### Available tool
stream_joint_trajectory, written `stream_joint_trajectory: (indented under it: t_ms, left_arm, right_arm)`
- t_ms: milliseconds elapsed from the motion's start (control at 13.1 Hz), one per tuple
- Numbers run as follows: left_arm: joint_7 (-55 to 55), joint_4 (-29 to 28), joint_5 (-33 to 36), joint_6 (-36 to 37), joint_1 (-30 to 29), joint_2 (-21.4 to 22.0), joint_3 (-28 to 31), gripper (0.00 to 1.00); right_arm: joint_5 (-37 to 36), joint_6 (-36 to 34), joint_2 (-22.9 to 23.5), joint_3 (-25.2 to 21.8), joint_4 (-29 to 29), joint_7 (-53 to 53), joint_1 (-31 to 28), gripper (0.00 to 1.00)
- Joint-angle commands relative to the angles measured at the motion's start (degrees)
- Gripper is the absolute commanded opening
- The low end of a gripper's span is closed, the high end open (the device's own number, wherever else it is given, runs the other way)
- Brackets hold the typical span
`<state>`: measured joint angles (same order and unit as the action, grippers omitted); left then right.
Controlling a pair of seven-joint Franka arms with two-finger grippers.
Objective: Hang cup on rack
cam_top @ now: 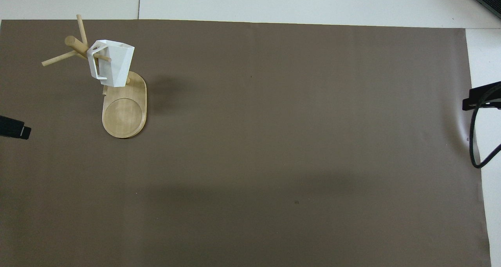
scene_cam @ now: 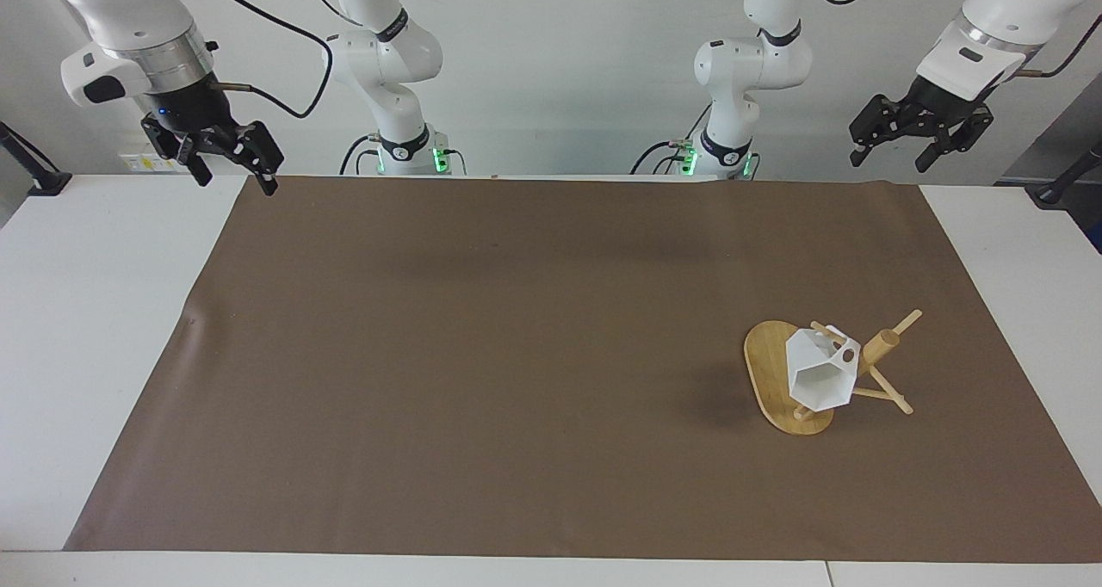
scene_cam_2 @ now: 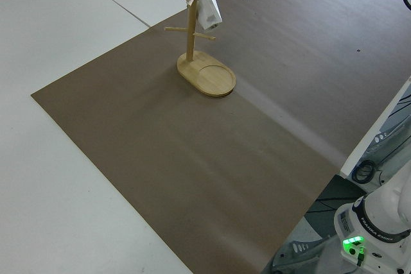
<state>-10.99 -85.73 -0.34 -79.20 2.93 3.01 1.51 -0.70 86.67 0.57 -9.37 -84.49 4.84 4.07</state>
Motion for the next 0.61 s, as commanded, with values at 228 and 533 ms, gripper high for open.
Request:
stream_joint_trajectory:
  t_ms: [228,533]
  left_arm:
    - [-0.78,0.48,1.22,0.89,1.37,-0.20,0.77,1.00]
    - [-0.43,0.22,1.13,0.98,1.37,-0.02,0.69,1.00]
  right_arm:
    - [1.23,-0.62,-1.01,0.76,-1.12,-0.53,-0.99,1.00]
    - [1.23,-0.62,-1.01,0.76,-1.12,-0.53,-0.99,1.00]
